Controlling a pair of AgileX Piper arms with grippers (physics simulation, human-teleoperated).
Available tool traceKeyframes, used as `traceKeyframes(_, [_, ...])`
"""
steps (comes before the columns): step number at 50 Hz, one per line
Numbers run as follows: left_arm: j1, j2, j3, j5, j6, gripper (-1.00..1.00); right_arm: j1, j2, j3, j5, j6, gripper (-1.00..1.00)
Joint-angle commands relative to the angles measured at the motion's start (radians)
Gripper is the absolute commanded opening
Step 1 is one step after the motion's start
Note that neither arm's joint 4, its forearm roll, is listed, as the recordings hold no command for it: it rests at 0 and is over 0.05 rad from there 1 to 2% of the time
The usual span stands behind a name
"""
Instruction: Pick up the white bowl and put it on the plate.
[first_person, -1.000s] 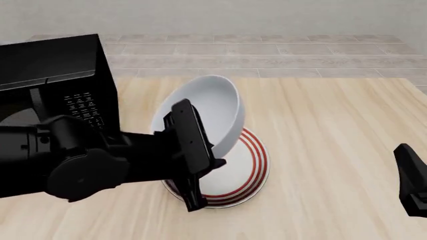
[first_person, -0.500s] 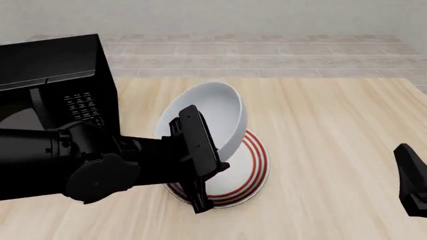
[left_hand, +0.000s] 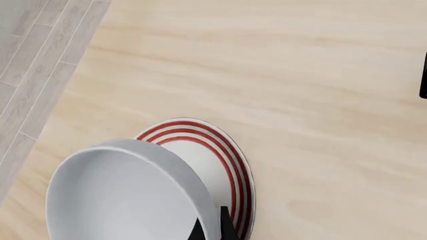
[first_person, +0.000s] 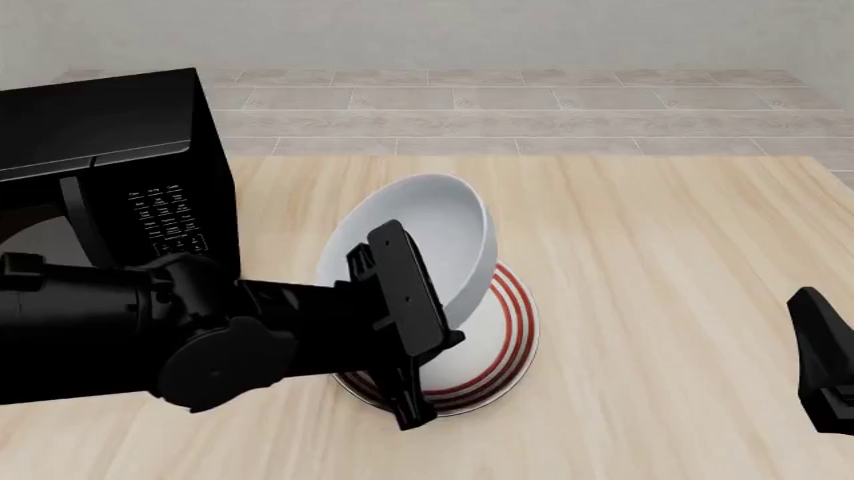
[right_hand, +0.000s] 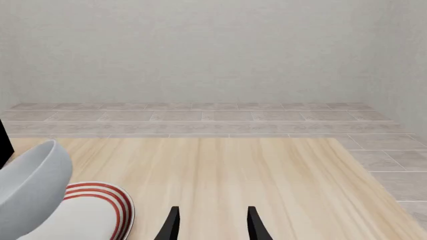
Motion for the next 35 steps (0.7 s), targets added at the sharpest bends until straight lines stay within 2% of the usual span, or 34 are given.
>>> traceKeyframes(1, [0.009, 0.025, -0.006, -0.03, 0.004, -1.0, 0.001, -0.008, -0.002, 0.01, 0.0, 1.0])
traceKeyframes(35, [0.006, 0.093, -0.012, -0.074, -0.02, -1.0, 0.001, -0.008, -0.002, 0.01, 0.0, 1.0])
